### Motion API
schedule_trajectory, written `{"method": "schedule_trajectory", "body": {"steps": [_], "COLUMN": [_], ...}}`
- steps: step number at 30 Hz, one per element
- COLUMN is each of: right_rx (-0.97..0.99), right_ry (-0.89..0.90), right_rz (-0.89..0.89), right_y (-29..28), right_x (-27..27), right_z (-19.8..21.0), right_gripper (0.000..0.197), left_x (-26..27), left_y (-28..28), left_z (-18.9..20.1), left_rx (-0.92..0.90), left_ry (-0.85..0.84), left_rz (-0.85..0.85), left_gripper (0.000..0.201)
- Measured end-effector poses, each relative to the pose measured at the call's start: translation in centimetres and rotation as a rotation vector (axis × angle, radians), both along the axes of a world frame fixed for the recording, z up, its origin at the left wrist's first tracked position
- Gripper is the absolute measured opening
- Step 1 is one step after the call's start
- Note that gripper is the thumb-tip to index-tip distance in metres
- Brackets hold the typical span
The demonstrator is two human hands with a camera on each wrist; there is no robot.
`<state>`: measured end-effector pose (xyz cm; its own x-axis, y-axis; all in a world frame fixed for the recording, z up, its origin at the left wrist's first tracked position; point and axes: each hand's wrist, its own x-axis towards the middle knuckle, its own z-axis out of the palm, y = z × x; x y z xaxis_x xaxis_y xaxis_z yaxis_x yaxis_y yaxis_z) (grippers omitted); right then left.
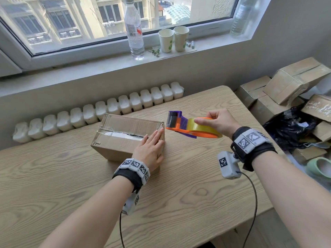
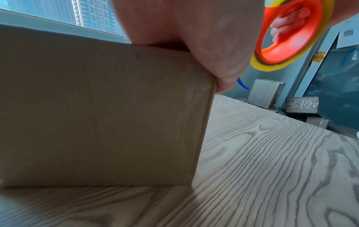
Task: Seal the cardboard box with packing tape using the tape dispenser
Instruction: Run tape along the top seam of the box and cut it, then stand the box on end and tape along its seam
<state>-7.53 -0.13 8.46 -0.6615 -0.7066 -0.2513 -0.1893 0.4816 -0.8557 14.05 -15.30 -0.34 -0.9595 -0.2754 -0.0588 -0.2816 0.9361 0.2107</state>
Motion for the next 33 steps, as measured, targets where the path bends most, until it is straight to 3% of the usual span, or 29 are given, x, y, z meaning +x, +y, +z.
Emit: {"method": "schedule_trajectory", "body": {"steps": [4, 8, 13, 17, 19, 28, 30, 33], "right_rx": [0.044, 0.063, 0.065, 0.093, 0.117, 0.174, 0.184, 0.172], "right_ry": [0.018, 0.034, 0.028, 0.034, 0.031, 0.019, 0.020, 0.034], "right_rz": [-0.032, -0.036, -0.063, -0.097, -0.112, -0.098, -0.094, -0.078], "right_y": [0.7, 0.9, 0.7, 0.7, 0.9, 1.0, 1.1, 0.9], "right_x": [0.1, 0.1, 0.1, 0.1, 0.2, 1.0, 0.9, 0.6], "right_z": [-0.8, -1.3, -1.8, -2.6, -3.1, -4.1, -3.6, -2.3], "right_gripper": [0.037, 0.039, 0.041, 0.044, 0.045, 0.047, 0.045, 0.044], "left_x": [-0.1, 0.7, 0.7, 1.4, 1.9, 0.8, 1.4, 2.6], "left_y": [0.1, -0.2, 0.3, -0.3, -0.6, 0.0, -0.7, -1.7], "left_z": [0.2, 0.1, 0.9, 0.9, 1.0, 1.4, 1.4, 1.6], "left_rx": [-0.035, -0.077, -0.050, -0.017, -0.021, 0.002, 0.023, 0.115], "left_ry": [-0.011, -0.043, -0.126, -0.102, -0.109, -0.187, -0.195, -0.179], "left_rz": [0.003, -0.008, 0.032, 0.010, 0.031, 0.104, 0.070, 0.024], "left_gripper": [0.022, 0.049, 0.032, 0.062, 0.067, 0.052, 0.063, 0.095]}}
